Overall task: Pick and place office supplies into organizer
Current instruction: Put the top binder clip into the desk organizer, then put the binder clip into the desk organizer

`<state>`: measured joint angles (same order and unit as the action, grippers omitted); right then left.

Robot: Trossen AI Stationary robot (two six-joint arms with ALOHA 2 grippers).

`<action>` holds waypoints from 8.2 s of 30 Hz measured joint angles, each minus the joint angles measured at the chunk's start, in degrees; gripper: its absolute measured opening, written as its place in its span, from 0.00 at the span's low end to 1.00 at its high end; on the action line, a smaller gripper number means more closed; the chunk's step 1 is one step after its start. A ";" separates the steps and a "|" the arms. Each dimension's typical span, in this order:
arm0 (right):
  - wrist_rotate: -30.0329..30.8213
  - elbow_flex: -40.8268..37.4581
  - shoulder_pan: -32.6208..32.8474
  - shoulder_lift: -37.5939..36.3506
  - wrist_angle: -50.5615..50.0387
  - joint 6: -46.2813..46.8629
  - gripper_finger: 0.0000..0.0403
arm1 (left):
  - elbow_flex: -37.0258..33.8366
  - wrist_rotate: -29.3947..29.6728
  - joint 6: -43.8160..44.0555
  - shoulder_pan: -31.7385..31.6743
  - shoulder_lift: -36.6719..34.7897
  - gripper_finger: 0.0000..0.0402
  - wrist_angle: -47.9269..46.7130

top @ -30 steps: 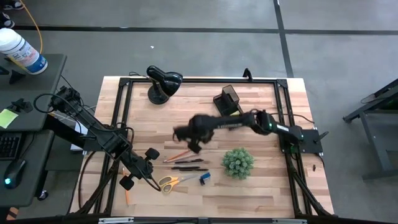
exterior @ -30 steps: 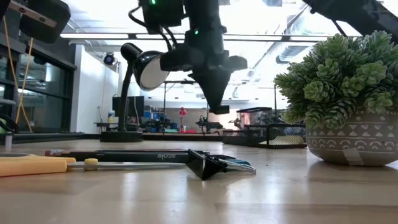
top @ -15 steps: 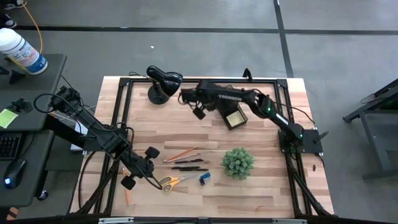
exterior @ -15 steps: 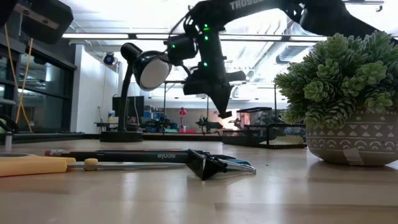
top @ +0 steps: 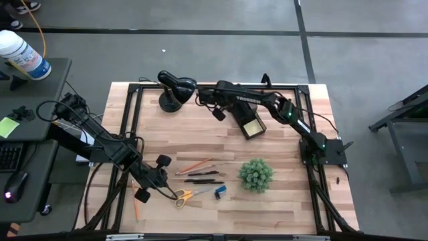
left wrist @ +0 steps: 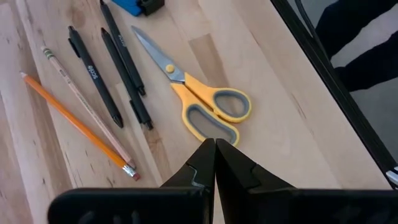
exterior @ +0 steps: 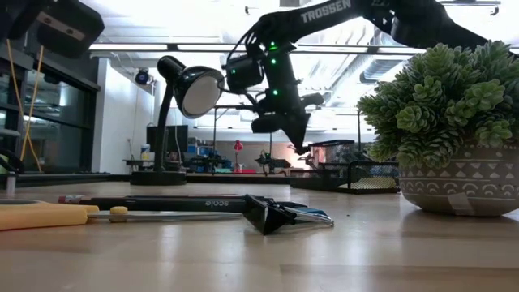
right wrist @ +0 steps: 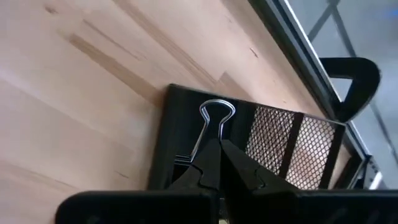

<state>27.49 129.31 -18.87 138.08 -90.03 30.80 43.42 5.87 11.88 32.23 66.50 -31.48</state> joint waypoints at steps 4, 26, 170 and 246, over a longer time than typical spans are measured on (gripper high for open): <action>0.26 -4.03 0.13 0.00 -0.03 0.13 0.00 | 0.00 0.18 0.18 0.00 0.00 0.00 0.02; -0.27 -9.08 0.66 0.00 0.01 0.42 0.21 | 0.00 0.18 0.55 0.04 0.00 0.00 0.13; -34.11 -21.77 42.05 -4.14 35.22 -18.81 0.01 | 0.01 11.72 2.34 12.43 -0.02 0.00 1.79; -11.46 -0.84 -5.56 1.07 0.01 -1.23 0.00 | 0.02 12.90 6.62 12.42 0.00 0.00 1.53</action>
<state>16.03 128.46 -24.43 139.15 -90.02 29.57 43.44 18.76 18.50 44.65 66.50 -29.96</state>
